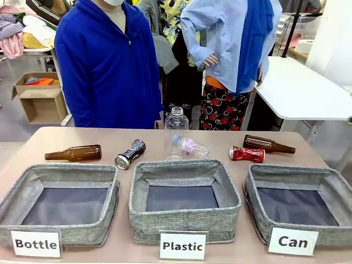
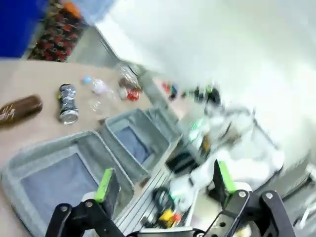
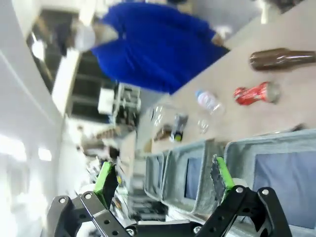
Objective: Sort the can waste into the basket.
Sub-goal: Pick up the can waste from the table and place it in the right Fabric basket.
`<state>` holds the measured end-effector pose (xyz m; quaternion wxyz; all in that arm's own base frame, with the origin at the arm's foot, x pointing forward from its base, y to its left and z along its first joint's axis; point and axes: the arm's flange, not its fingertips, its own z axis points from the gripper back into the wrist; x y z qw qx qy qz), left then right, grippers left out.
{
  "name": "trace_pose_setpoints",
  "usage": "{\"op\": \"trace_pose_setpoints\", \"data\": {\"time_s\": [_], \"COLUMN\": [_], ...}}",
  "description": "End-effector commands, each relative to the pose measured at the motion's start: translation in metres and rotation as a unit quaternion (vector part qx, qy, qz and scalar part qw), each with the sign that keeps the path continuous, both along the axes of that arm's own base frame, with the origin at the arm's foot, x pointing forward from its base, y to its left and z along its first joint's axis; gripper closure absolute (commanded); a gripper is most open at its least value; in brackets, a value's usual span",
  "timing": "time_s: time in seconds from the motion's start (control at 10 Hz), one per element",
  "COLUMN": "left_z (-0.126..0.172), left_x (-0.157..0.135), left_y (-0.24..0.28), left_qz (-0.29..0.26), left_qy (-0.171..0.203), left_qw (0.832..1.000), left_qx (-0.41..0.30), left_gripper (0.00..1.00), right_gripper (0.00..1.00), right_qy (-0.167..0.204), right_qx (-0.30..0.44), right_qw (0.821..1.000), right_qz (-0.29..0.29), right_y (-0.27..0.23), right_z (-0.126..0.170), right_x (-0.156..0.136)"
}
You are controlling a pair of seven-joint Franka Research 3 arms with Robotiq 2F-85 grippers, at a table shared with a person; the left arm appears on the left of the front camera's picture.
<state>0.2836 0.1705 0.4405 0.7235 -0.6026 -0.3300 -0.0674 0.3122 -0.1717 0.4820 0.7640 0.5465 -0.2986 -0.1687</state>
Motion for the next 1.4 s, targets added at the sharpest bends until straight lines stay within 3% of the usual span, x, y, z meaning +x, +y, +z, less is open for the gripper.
{"op": "trace_pose_setpoints", "data": {"time_s": [0.0,0.1,0.2,0.3,1.3], "left_z": [-0.075,-0.078,-0.063,-0.059,-0.059], "left_x": [-0.02,-0.018,-0.011,0.006,0.006], "left_y": [-0.052,-0.054,-0.081,0.035,0.035], "left_qz": [0.101,0.12,0.152,0.102,0.102], "left_qy": [0.064,0.067,0.073,0.078,0.078], "left_qw": [0.988,0.983,0.98,0.988,0.988], "left_qx": [-0.096,-0.119,-0.103,-0.085,-0.085], "left_gripper": [0.0,0.0,0.0,0.0,0.0], "right_gripper": [0.0,0.0,0.0,0.0,0.0], "right_qy": [-0.009,-0.007,0.019,0.012,0.012], "right_qx": [0.037,0.044,0.032,0.043,0.043], "right_qw": [0.996,0.993,0.988,0.995,0.995], "right_qz": [-0.075,-0.111,-0.152,-0.09,-0.09], "right_y": [0.008,-0.001,-0.002,-0.063,-0.063], "right_z": [-0.059,-0.067,-0.072,-0.029,-0.029], "right_x": [-0.072,-0.085,-0.091,-0.034,-0.034]}}
